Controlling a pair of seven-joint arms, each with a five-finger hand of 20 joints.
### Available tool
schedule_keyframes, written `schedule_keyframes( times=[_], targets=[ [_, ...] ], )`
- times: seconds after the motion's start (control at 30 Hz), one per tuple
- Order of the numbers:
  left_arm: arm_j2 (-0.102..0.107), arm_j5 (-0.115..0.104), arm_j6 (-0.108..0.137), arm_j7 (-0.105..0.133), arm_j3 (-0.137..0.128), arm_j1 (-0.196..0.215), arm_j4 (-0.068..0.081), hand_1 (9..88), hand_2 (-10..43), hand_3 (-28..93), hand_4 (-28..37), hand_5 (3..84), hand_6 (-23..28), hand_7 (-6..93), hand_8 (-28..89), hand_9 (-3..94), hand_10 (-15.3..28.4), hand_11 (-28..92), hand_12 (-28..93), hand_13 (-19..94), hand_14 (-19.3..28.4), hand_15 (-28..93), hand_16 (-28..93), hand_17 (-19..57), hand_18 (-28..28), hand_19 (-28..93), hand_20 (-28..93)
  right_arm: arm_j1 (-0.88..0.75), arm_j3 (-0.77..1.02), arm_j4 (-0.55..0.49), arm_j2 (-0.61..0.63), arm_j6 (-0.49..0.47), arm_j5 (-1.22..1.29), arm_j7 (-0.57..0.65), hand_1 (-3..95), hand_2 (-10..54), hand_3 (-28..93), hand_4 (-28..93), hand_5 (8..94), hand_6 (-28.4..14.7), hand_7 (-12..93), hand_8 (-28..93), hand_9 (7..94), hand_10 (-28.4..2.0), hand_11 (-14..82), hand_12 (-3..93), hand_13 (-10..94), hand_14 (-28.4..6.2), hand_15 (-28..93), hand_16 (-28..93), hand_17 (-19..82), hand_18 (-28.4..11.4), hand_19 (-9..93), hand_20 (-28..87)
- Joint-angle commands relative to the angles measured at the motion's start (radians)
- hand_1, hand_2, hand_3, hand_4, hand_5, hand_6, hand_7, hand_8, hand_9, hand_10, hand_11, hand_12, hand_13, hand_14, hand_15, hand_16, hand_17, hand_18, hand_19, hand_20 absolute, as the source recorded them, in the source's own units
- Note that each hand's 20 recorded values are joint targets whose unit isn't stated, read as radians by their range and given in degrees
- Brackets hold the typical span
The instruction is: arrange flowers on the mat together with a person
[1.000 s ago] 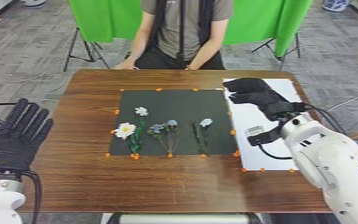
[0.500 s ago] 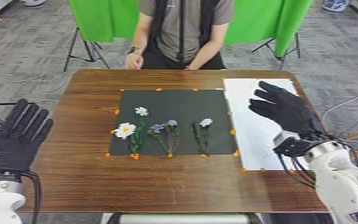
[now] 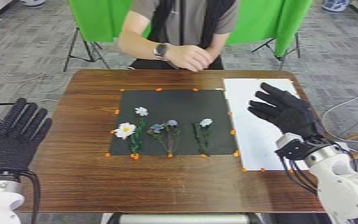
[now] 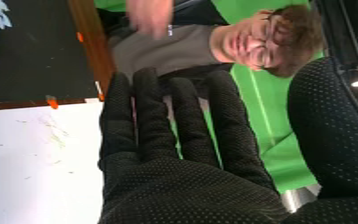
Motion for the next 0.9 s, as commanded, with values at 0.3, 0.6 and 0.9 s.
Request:
schedule_keyframes(
  times=[0.3, 0.6, 0.9],
  targets=[
    [-0.003, 0.001, -0.001, 0.001, 0.005, 0.015, 0.002, 24.0, 11.7, 70, -28.3, 41.9, 7.4, 11.1, -9, 35.2, 13.0, 15, 8, 24, 12.7, 22, -5, -4.9, 11.0, 26, 10, -0.014, 0.014, -0.018, -0.003, 0.002, -0.005, -0.022, 28.8, 3.6, 72, -23, 41.0, -2.5, 12, -9, 38.9, -13.2, 4.1, 15.9, 34, -14.0, 15, 24, 13, -15.7, 38, 16],
    [-0.001, 0.0, 0.002, 0.009, -0.005, 0.02, -0.001, 24.2, 11.8, 70, -28.3, 42.0, 7.4, 11.2, -9, 35.2, 13.0, 15, 8, 24, 12.6, 22, -5, -4.9, 11.1, 26, 10, 0.009, -0.009, -0.016, -0.006, -0.014, -0.014, -0.018, 29.7, 3.4, 72, -23, 41.5, -2.3, 13, -9, 39.4, -12.9, 4.2, 15.8, 34, -13.9, 16, 24, 14, -15.7, 38, 16],
    [0.001, -0.004, 0.004, 0.008, 0.005, 0.017, 0.001, 24.3, 11.8, 70, -28.3, 42.1, 7.5, 11.1, -9, 35.2, 13.0, 15, 8, 24, 12.7, 22, -5, -4.9, 11.1, 26, 10, 0.014, -0.017, -0.018, -0.007, -0.017, -0.009, -0.018, 29.9, 3.2, 72, -23, 41.5, -2.2, 13, -10, 39.5, -12.9, 4.2, 15.9, 34, -13.8, 16, 24, 14, -15.7, 38, 16]
  ],
)
